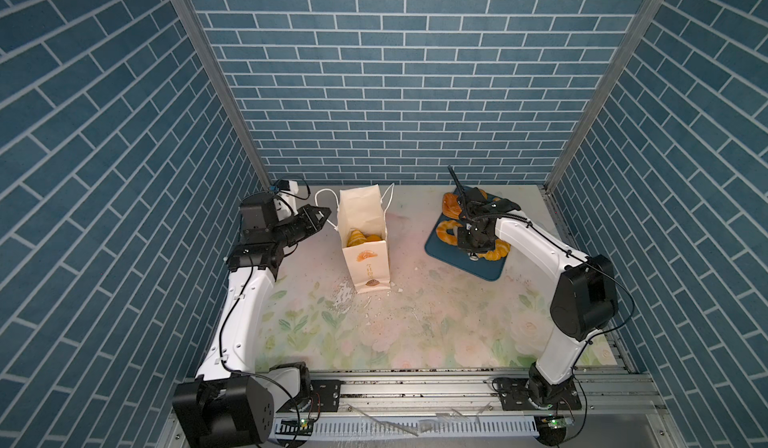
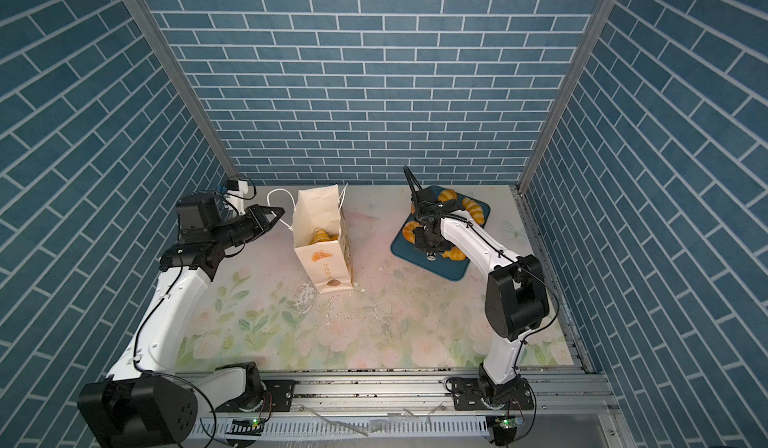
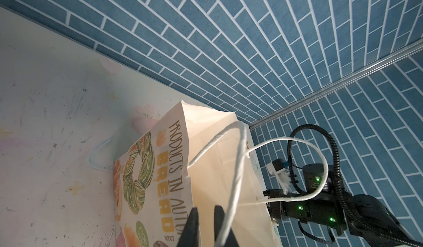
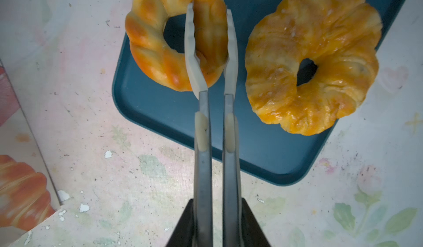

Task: Place the fake bread into the paper bag
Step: 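Lift the orange ring bun in the tongs off the tray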

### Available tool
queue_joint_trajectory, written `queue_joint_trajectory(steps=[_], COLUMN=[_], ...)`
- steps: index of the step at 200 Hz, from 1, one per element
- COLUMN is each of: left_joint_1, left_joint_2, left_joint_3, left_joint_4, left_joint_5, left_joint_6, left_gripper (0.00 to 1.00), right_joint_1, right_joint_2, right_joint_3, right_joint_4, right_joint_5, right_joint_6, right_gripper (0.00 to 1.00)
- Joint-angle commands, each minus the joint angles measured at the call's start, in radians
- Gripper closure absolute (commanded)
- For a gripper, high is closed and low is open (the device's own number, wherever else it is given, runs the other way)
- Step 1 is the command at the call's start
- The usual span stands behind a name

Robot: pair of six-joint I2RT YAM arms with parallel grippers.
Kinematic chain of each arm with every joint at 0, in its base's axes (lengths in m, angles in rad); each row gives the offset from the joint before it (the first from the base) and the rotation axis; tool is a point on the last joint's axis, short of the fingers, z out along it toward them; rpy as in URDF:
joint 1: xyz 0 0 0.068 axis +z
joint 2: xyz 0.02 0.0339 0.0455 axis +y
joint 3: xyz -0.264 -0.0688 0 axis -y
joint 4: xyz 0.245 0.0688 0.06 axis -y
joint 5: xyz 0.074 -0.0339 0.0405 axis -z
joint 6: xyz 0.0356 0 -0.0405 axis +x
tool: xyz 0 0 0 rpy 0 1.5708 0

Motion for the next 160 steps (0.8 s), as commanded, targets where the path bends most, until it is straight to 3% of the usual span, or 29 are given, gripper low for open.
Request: queue_joint_trajectory(steps=[1,51,85,118,160], left_joint_1=[0.003,0.003,0.003,0.003,0.003], left_joint_2=[-0.028,-0.045,-0.054,-0.066,-0.073], left_joint_3=[-0.008,-0.024,-0.033,-0.043,-0.045], left_joint_4=[-0.014,-0.010,-0.005,0.001,0.004], left_joint_5=[-0.001,0.003,0.007,0.005,0.002], left_joint_6=[0.002,-0.014,-0.019,-0.028,-0.047], left_gripper=[0.84,0.84,0.84,0.84,0.84], right_joint_1=[0.002,0.010,0.084,0.204,0.363], right_joint_2=[-0.112,-0.303,-0.406,-0.387,-0.235], right_joint_3=[0.004,-0.014,0.044,0.211,0.449], right_joint_4=[-0.024,0.025,0.102,0.140,0.216], right_joint_5=[0.057,0.100,0.127,0.194,0.174], right_joint_6=[-0.010,-0.057,-0.140,-0.257,-0.418], right_gripper=[0.82,0.84,0.84,0.84,0.84])
